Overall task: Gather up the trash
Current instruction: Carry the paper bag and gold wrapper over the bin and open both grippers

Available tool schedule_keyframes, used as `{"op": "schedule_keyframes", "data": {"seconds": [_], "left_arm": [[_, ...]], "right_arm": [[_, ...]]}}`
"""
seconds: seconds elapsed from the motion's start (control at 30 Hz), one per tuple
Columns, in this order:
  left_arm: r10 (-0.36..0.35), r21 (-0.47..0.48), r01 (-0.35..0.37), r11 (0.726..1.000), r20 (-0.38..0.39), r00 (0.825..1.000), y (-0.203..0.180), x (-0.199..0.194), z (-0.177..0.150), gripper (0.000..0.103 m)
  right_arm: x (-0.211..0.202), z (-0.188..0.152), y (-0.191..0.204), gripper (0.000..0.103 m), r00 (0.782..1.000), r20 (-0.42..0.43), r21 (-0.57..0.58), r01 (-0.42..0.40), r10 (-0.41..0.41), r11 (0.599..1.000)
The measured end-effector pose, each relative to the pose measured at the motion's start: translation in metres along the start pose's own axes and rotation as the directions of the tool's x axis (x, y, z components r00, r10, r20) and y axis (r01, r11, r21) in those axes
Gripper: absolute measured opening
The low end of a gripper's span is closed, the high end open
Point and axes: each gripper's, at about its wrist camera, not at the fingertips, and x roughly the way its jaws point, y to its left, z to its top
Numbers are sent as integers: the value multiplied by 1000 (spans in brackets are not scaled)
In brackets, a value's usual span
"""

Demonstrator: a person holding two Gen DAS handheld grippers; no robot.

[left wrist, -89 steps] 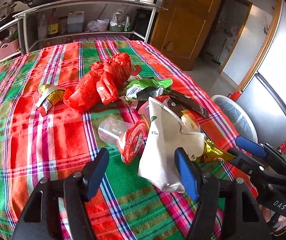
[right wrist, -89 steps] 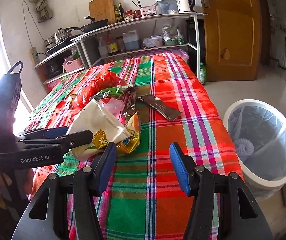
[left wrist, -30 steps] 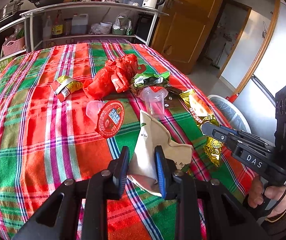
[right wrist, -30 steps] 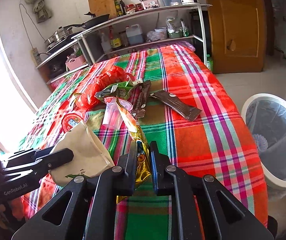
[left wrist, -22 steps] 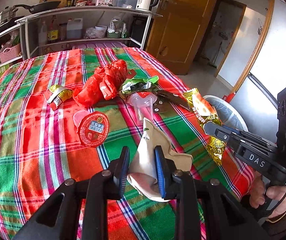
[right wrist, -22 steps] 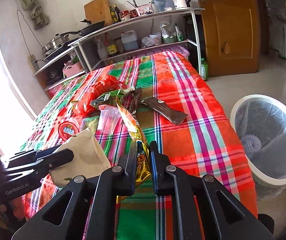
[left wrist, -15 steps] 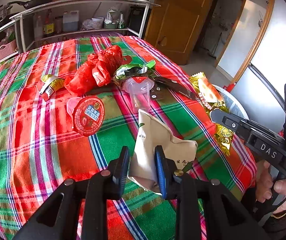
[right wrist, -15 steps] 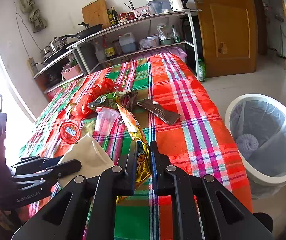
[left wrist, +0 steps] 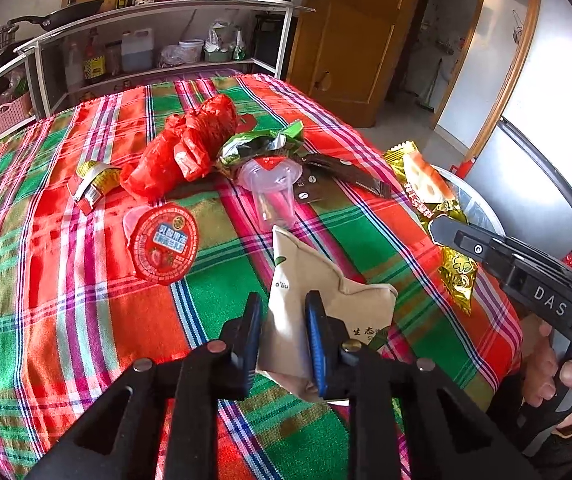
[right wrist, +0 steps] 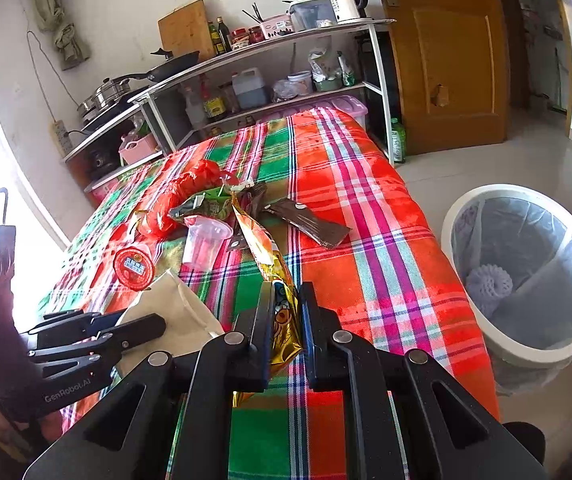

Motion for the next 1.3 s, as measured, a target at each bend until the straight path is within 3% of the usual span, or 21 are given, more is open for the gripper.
{"op": "schedule_keyframes", "data": {"seconds": [0.4,0.73,1.07,1.3], "left_arm": [[7,42,-11,999,85,996,-25,-16,25,22],[-58,146,37,989,143,988,-78,-10,60,22],[-131,231,96,968,139,982,-142,19,86,22],[-188,237,165,958,79,979,-179,56,99,22]], "right_arm": [[-20,3,-19,13,999,48,37,24,-25,999],[-52,12,-57,12,987,112,92,110,-120,990],[-84,20,-108,12,961,153,165,203,-229,965],[-90,21,-158,12,943,122,234,276,-310,932]]}}
